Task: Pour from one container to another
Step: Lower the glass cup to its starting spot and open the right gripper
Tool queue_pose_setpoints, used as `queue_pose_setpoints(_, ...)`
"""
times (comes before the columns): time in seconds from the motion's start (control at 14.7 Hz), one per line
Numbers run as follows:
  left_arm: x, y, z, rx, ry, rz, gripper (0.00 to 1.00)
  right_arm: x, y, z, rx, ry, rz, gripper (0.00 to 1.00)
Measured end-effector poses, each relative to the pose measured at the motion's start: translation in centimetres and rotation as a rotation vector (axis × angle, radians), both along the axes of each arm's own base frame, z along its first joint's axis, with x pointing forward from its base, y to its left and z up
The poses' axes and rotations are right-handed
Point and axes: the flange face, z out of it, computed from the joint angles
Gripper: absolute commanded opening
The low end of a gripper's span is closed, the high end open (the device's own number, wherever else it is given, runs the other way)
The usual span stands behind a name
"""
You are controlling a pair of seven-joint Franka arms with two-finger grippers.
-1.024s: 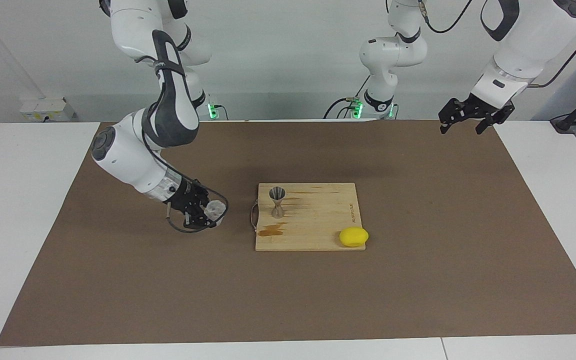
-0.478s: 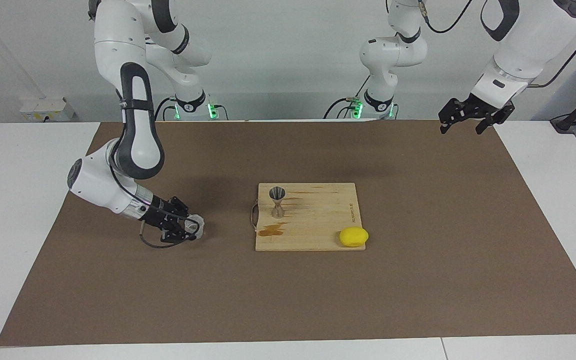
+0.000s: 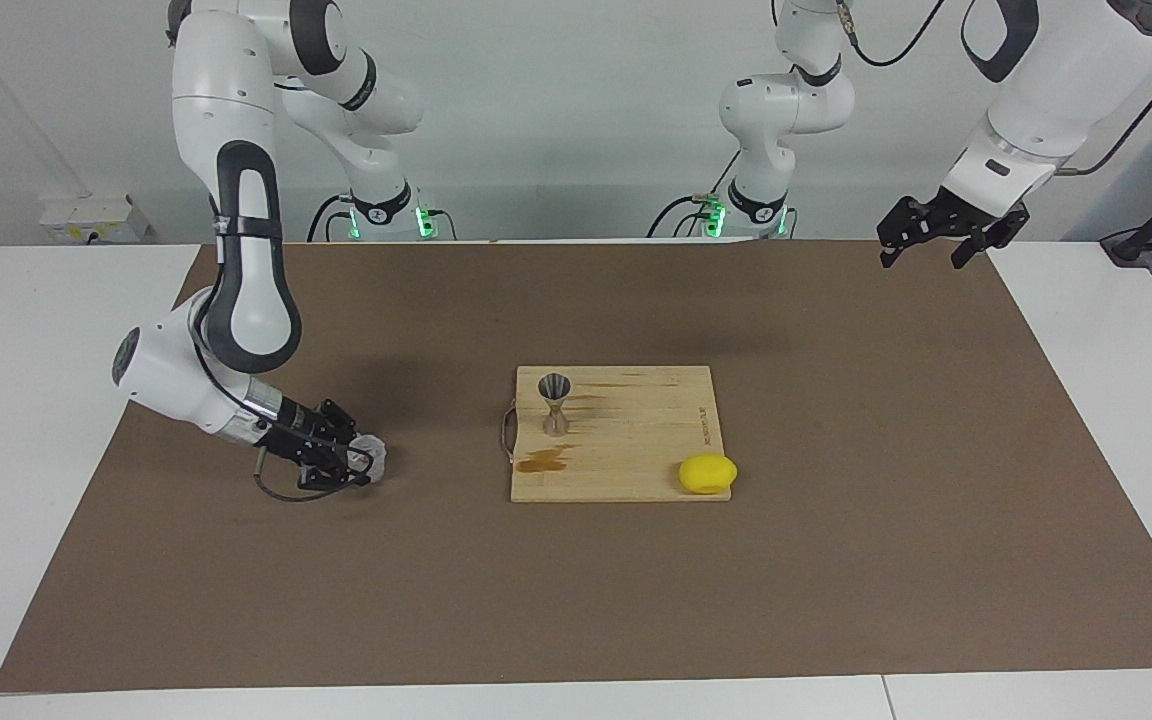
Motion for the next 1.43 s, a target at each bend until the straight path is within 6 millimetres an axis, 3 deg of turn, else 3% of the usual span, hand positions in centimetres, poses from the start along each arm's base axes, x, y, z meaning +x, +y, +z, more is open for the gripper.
queue_pose_setpoints(0.14, 0.0, 0.0, 0.0, 0.000, 0.000, 0.000, 1.00, -0.3, -0.2, -0.4, 0.002, 0.000, 0.006, 0.96)
queue_pose_setpoints(0.2, 0.0, 0.0, 0.0, 0.000, 0.000, 0.000, 1.00, -0.3, -0.1, -0.5, 0.003, 0.001, 0.009, 1.00)
queue_pose_setpoints(0.55, 0.2, 0.0, 0.1, -0.001, -0.015, 0.000, 1.00, -0.9, -0.2, 0.1, -0.013, -0.009, 0.033, 1.00)
queue_pose_setpoints(0.89, 0.8, -0.1, 0.6, -0.001, -0.076, 0.034, 1.00, -2.1, -0.5, 5.8, -0.178, -0.075, 0.180, 1.00)
queue_pose_setpoints(1.09, 0.9, -0.2, 0.7, -0.001, -0.082, 0.050, 1.00, -3.3, 1.8, 8.0, -0.270, -0.111, 0.385, 1.00)
queue_pose_setpoints(1.43, 0.9, -0.4, 0.7, -0.001, -0.081, 0.046, 1.00, -4.3, 5.6, 8.2, -0.351, -0.162, 0.752, 1.00)
